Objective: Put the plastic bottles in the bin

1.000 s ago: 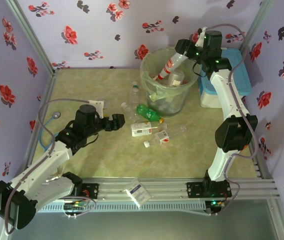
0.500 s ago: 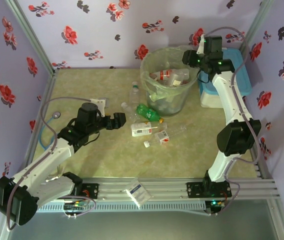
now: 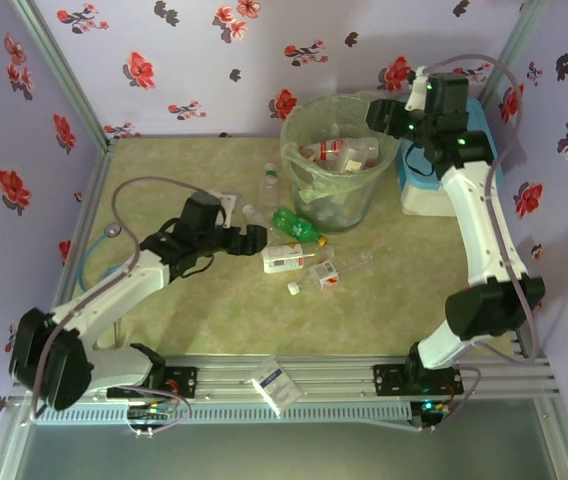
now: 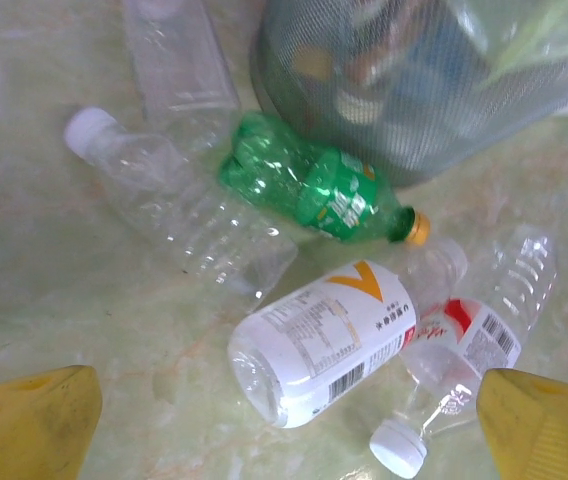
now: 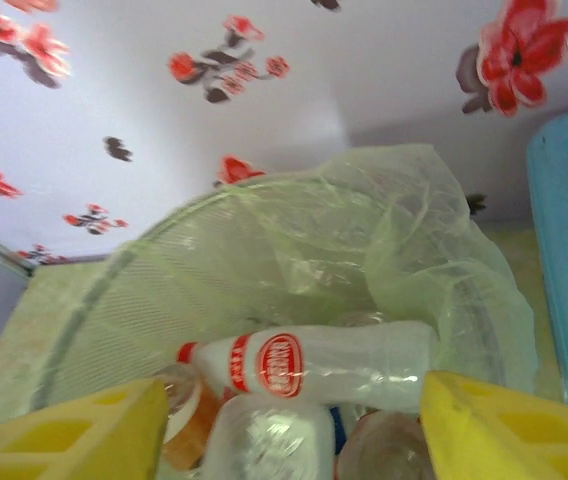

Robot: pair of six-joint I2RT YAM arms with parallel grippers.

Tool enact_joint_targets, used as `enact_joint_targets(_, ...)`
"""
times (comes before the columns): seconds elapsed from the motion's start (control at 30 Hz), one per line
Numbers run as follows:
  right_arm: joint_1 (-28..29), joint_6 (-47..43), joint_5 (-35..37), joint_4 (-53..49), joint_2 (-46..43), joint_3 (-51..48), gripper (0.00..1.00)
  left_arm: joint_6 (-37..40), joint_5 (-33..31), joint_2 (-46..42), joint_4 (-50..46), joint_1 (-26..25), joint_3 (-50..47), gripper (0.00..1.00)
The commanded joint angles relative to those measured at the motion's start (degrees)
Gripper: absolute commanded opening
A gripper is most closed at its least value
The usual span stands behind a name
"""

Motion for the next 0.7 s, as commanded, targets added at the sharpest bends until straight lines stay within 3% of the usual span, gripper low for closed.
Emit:
enact_joint_targets(0.0, -0.31, -0.90, -3.40, -2.54, -4.61, -3.55, 0.76, 6.54, -0.28, 5.02, -4.04, -2.19, 4.64, 0.97)
enact_joint_targets(0.2, -0.30, 0.35, -4.25, -1.81, -12.52, -12.73, 0.85, 10.22, -2.76, 12.31, -5.48, -5.51, 8.97, 0.98)
enact_joint_targets(0.3, -0.32, 1.44, -4.47, -1.05, -16.25, -17.38, 0.85, -4.66, -12.34, 14.79, -5.24, -2.66, 10.25, 0.93)
enact_joint_targets(0.43, -0.30, 1.79, -3.54, -1.02, -19.57, -21.31, 0.86, -20.09, -11.53, 16.01, 7.68, 0.10, 4.97, 0.90)
enact_joint_targets(0.67, -0.36, -0.09, -1.70, -3.59, -21.66, -22.93, 0.86, -31.90, -6.74, 23.11, 18.73, 0.33, 4.12, 0.89)
